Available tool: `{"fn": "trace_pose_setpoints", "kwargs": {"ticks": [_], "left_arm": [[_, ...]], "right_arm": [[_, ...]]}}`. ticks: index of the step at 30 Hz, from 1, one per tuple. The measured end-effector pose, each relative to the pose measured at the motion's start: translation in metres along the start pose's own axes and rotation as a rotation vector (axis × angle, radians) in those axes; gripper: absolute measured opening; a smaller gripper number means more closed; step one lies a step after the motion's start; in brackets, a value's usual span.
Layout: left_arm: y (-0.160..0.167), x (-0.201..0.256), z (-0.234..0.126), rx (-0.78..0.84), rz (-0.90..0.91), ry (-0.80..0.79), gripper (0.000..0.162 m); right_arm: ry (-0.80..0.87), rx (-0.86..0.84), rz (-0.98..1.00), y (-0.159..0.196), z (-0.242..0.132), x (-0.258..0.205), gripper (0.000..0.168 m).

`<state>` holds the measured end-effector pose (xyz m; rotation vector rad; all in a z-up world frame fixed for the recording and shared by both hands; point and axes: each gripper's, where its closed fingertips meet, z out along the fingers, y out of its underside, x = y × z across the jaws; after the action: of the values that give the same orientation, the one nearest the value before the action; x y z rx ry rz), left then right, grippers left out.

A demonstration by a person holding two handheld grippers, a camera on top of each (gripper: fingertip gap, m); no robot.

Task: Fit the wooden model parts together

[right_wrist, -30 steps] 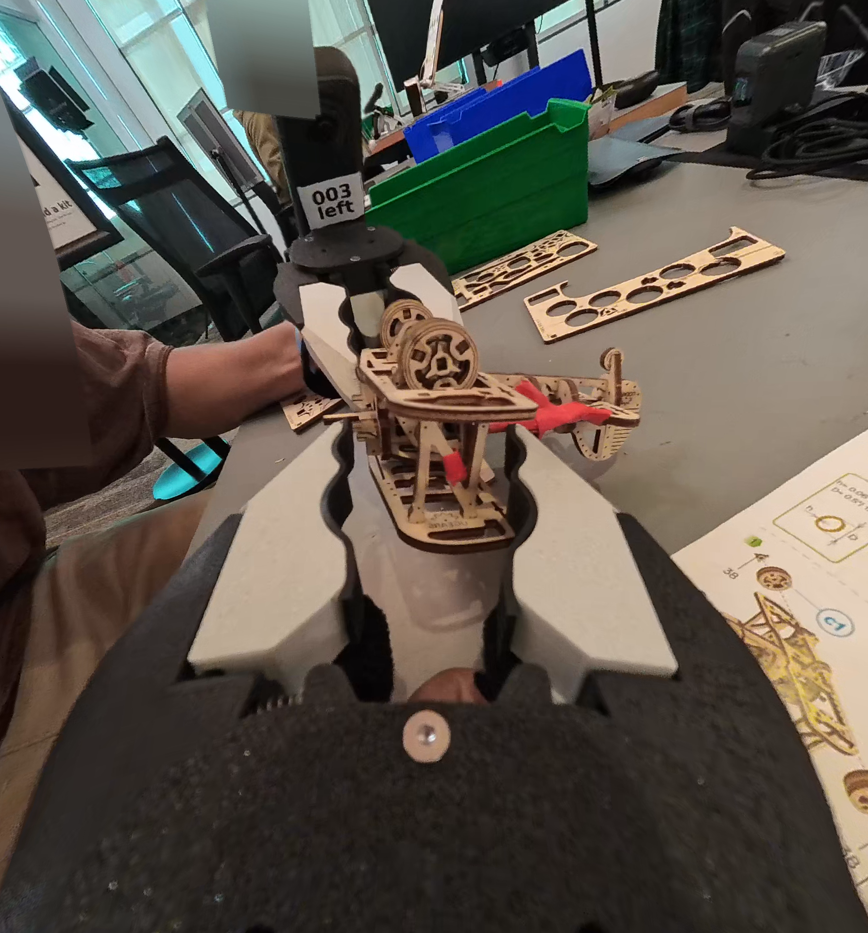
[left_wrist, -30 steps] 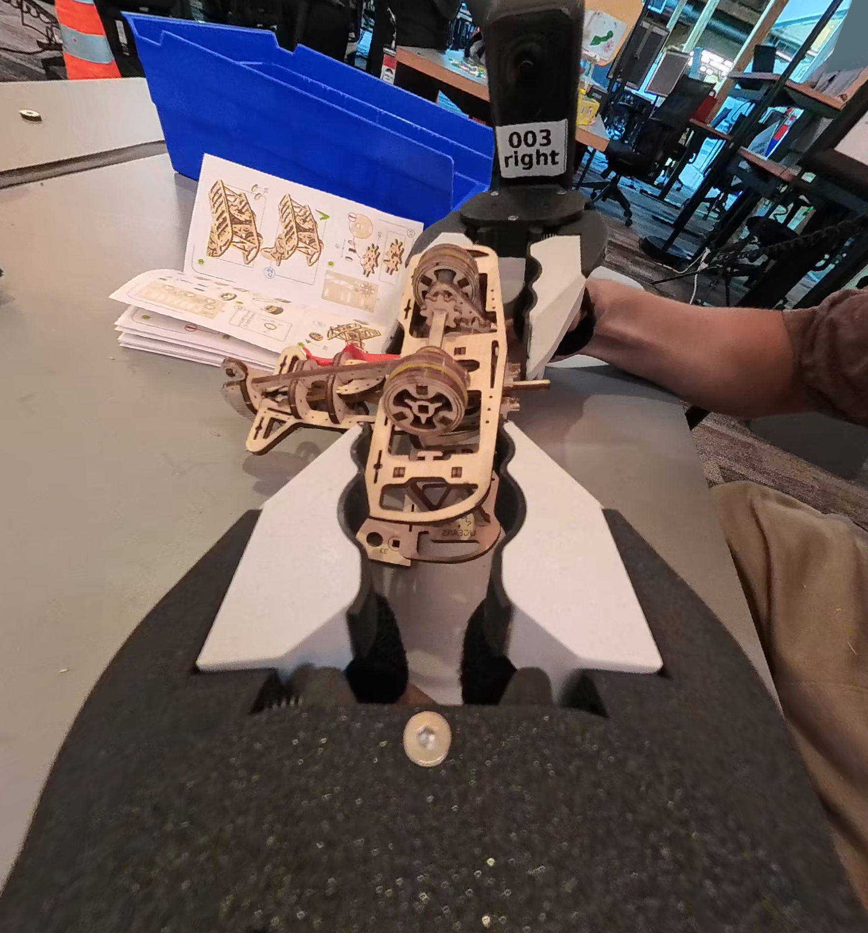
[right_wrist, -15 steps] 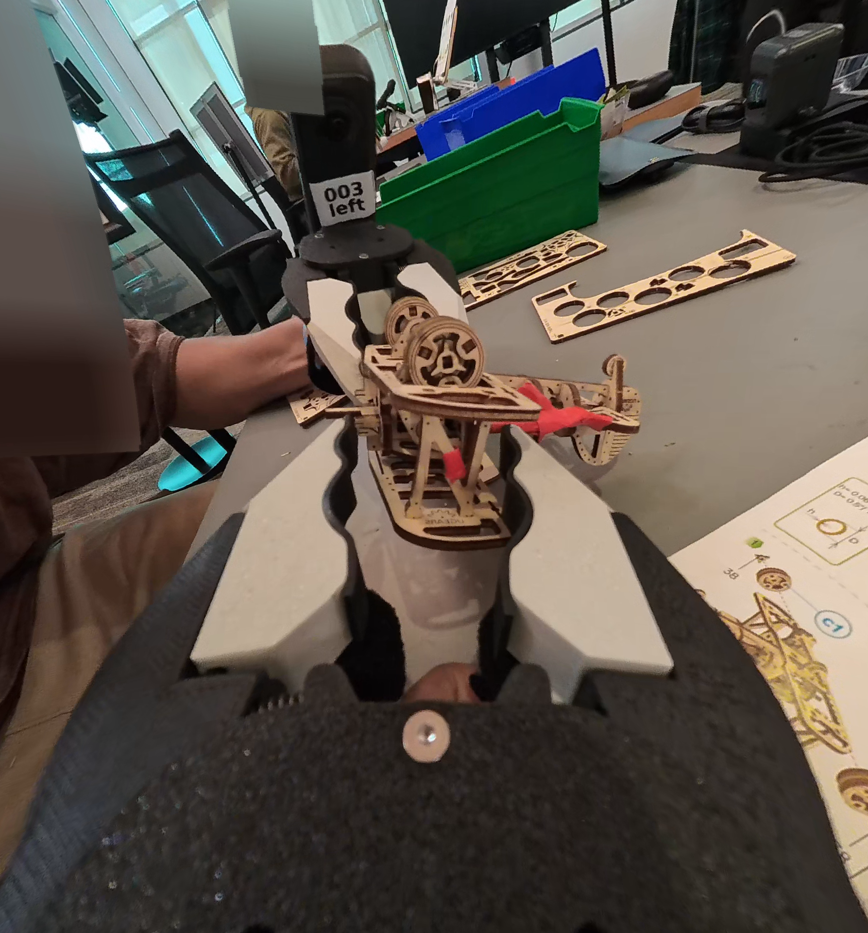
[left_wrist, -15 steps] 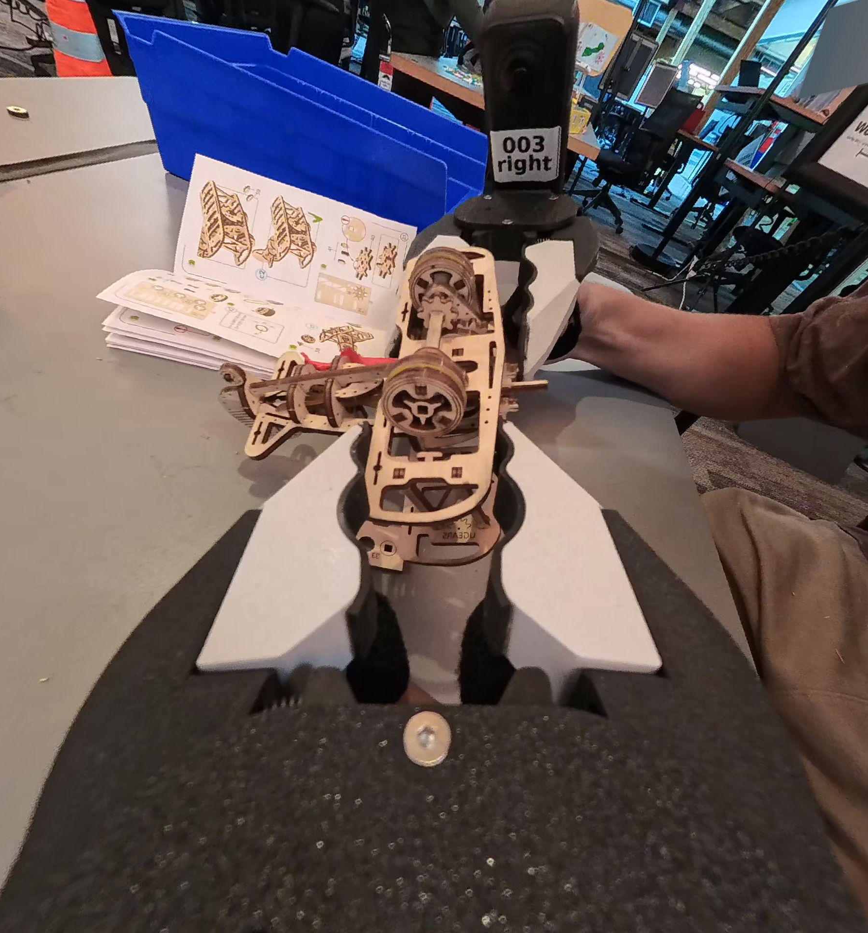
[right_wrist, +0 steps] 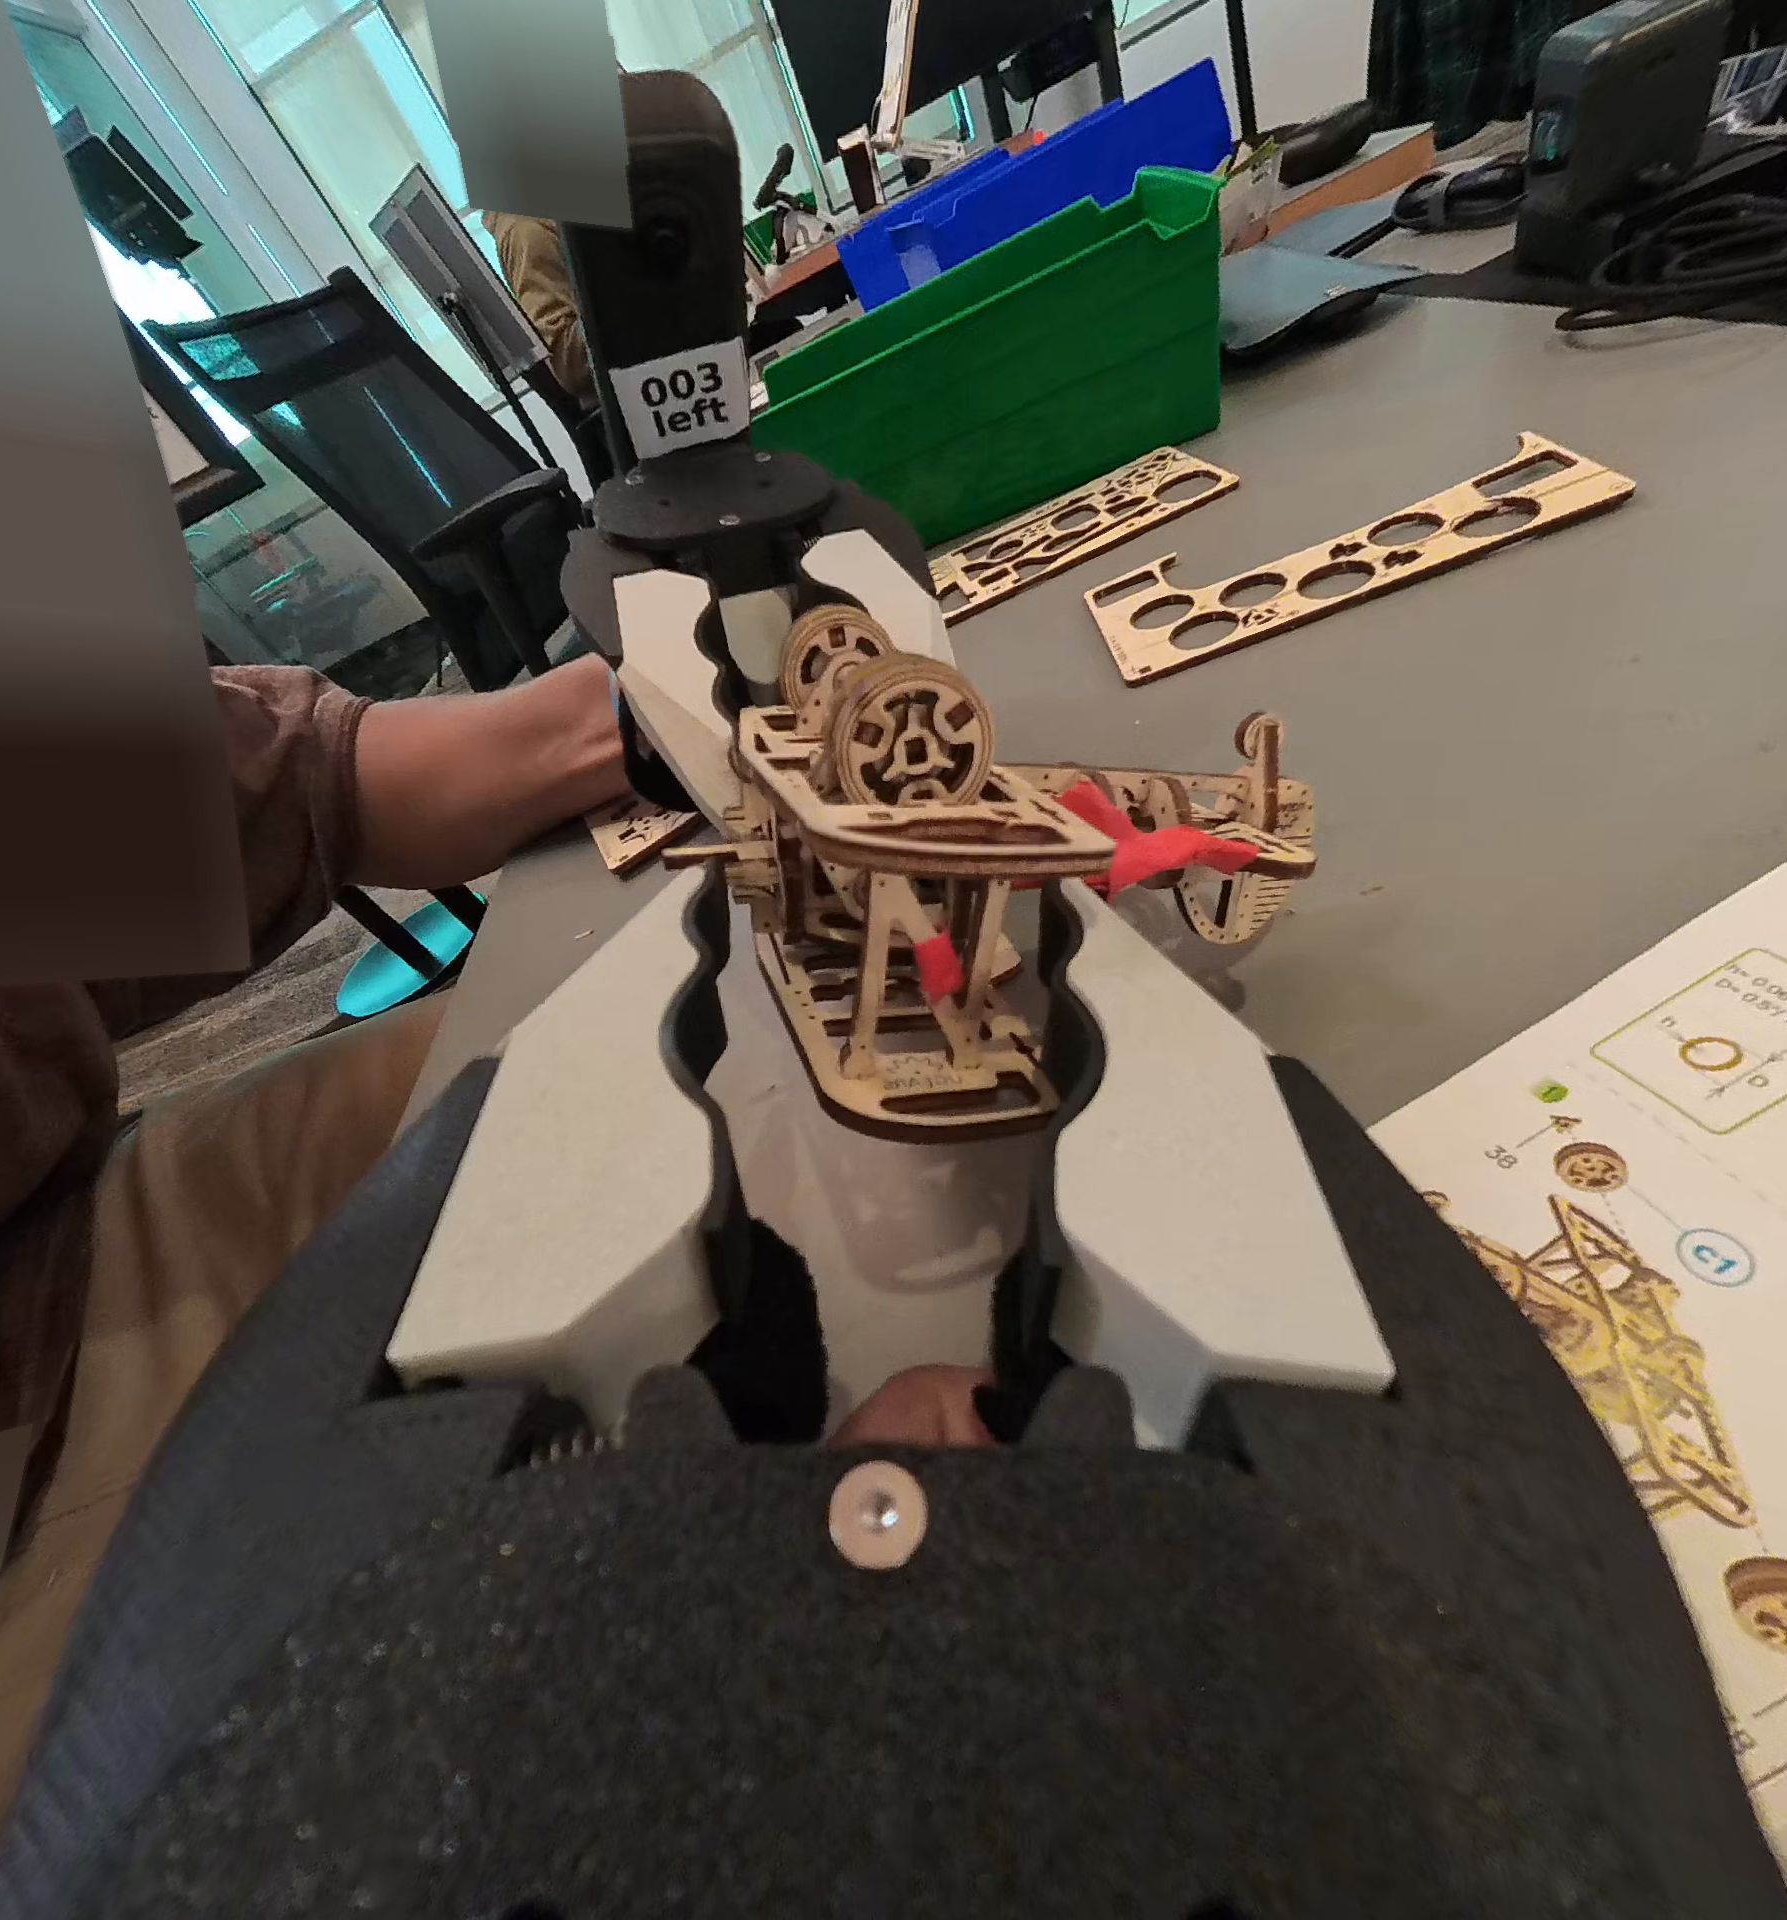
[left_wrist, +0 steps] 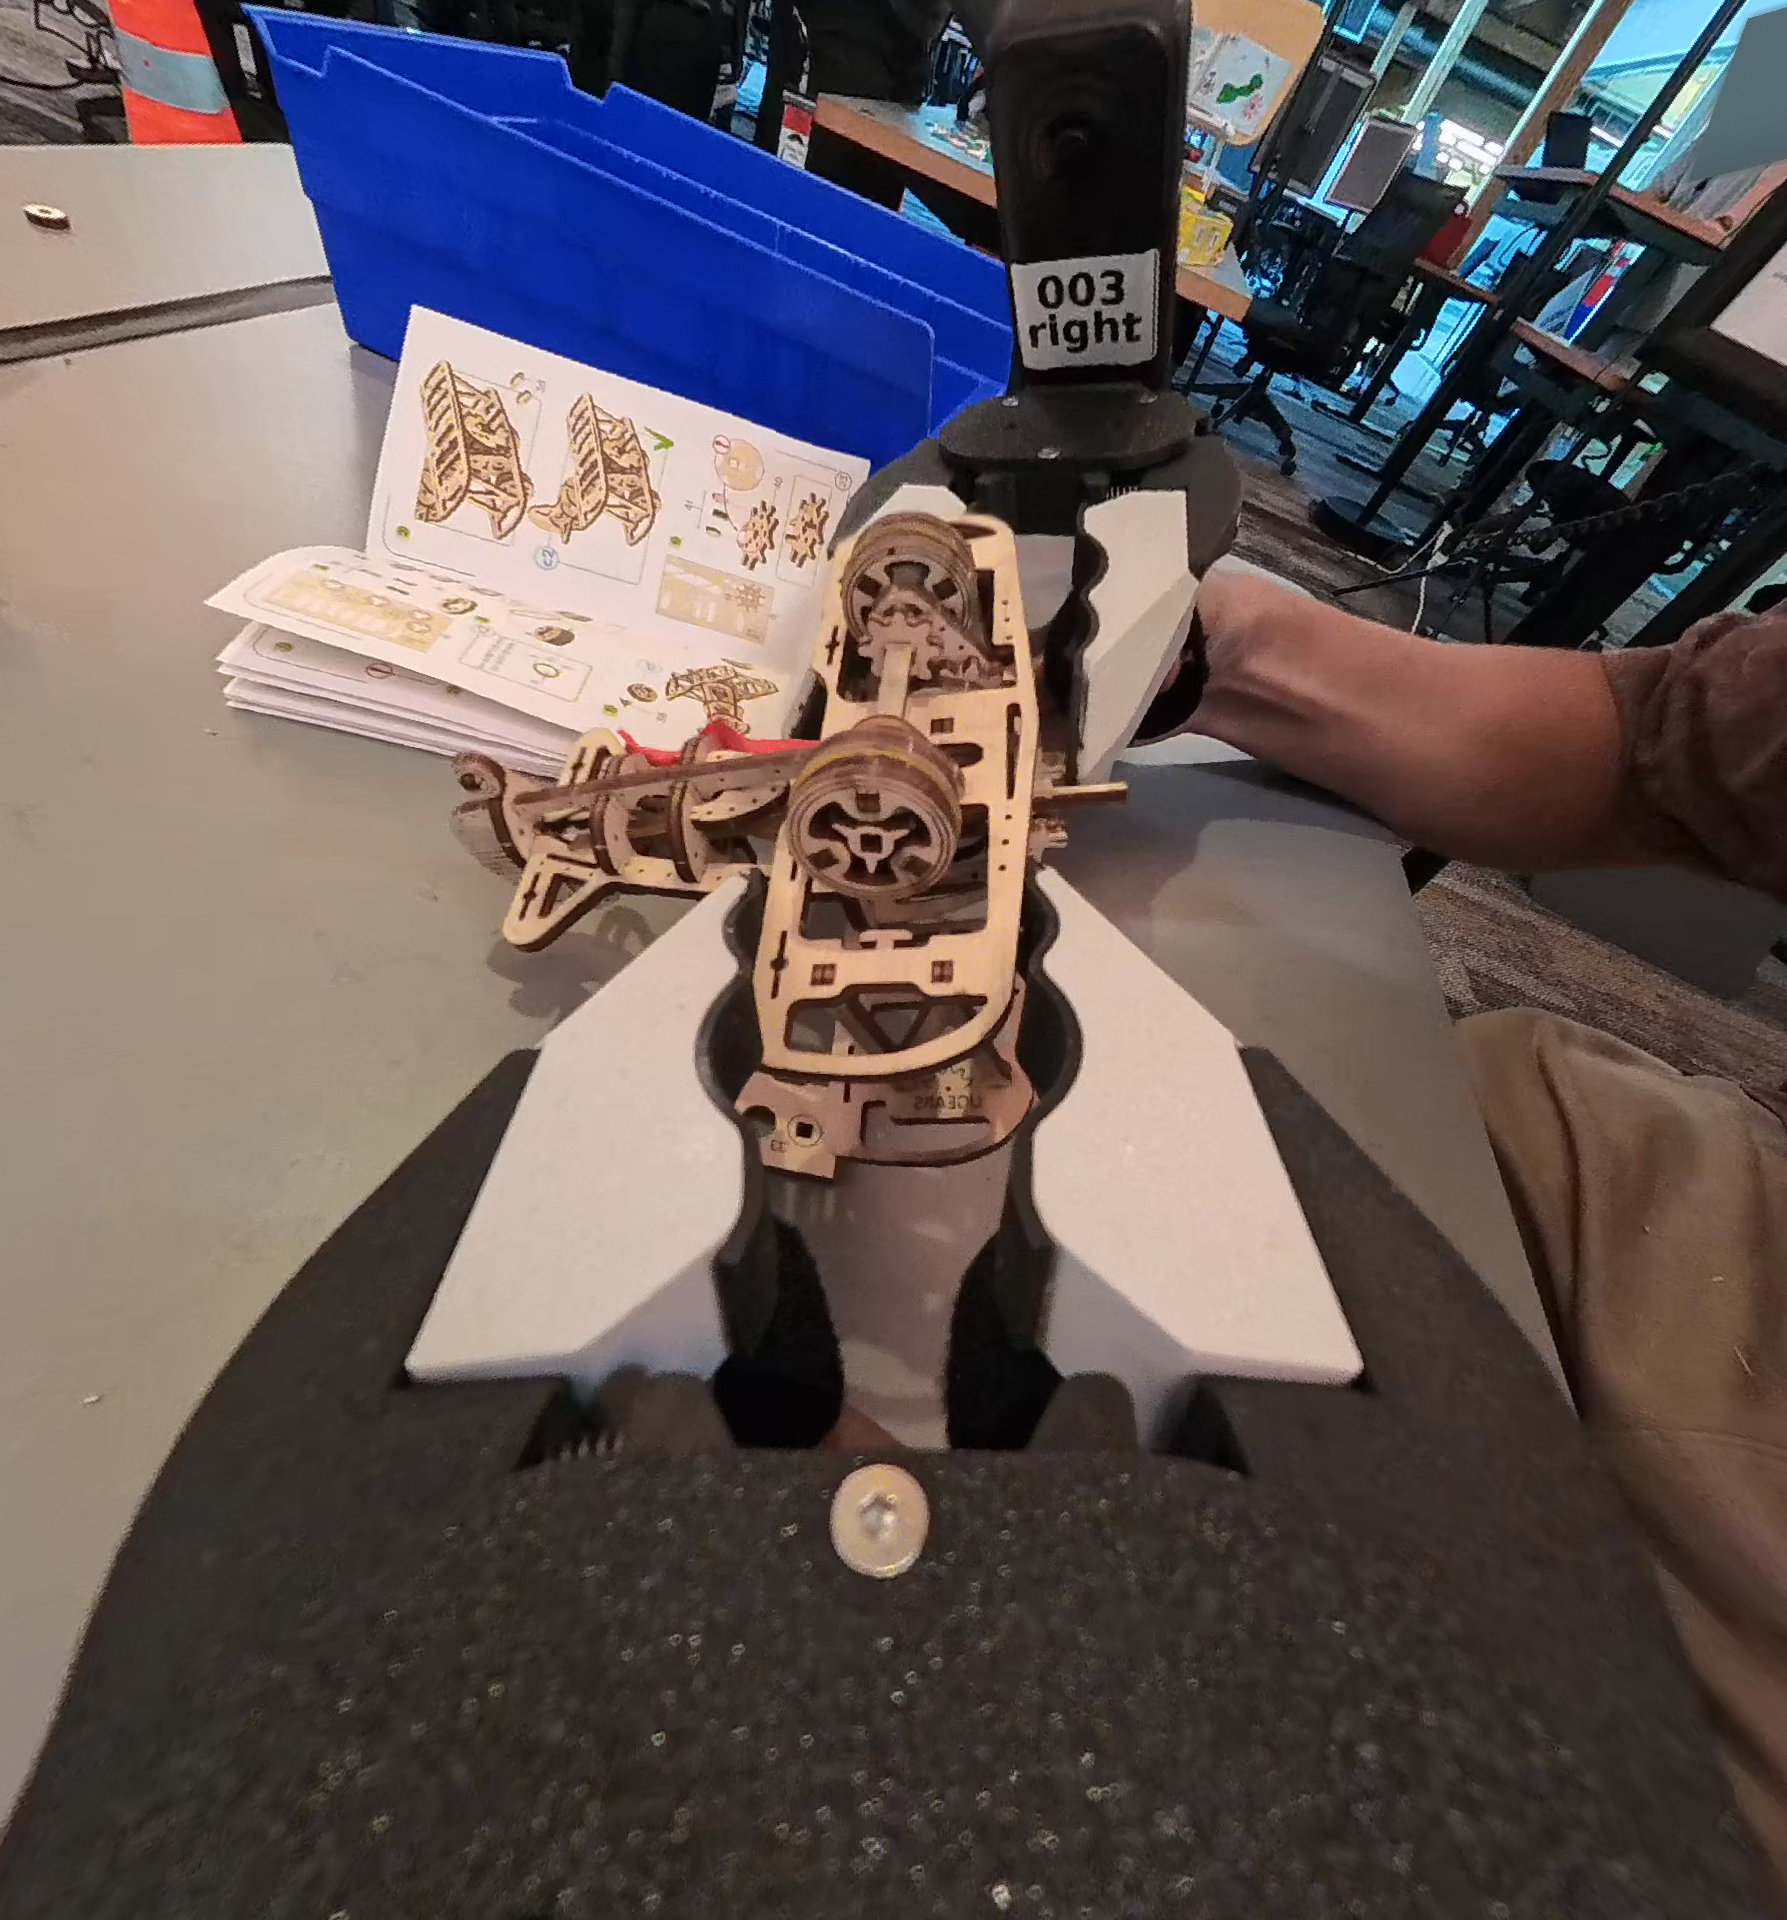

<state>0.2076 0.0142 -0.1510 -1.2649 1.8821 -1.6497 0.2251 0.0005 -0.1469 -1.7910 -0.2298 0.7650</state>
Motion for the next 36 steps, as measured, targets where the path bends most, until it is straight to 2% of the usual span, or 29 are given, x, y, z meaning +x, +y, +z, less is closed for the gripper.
{"fn": "trace_pose_setpoints", "kwargs": {"ticks": [8, 20, 29, 36], "left_arm": [[-0.0011, 0.0022, -0.0002, 0.01, -0.011, 0.009, 0.044], [-0.0012, 0.0029, 0.0, 0.01, -0.024, 0.024, 0.044], [-0.0017, 0.0068, 0.0, 0.019, -0.025, 0.046, 0.044], [0.0004, 0.0046, 0.0026, 0.002, -0.024, 0.029, 0.044]], "right_arm": [[-0.008, -0.008, -0.032, 0.0004, -0.0003, -0.0015, 0.055], [-0.049, -0.002, 0.07, 0.0008, -0.0012, -0.0018, 0.057], [-0.094, 0.0, 0.064, 0.0007, -0.0031, -0.0069, 0.049], [-0.071, -0.019, 0.108, 0.0032, -0.0021, -0.0024, 0.057]]}}
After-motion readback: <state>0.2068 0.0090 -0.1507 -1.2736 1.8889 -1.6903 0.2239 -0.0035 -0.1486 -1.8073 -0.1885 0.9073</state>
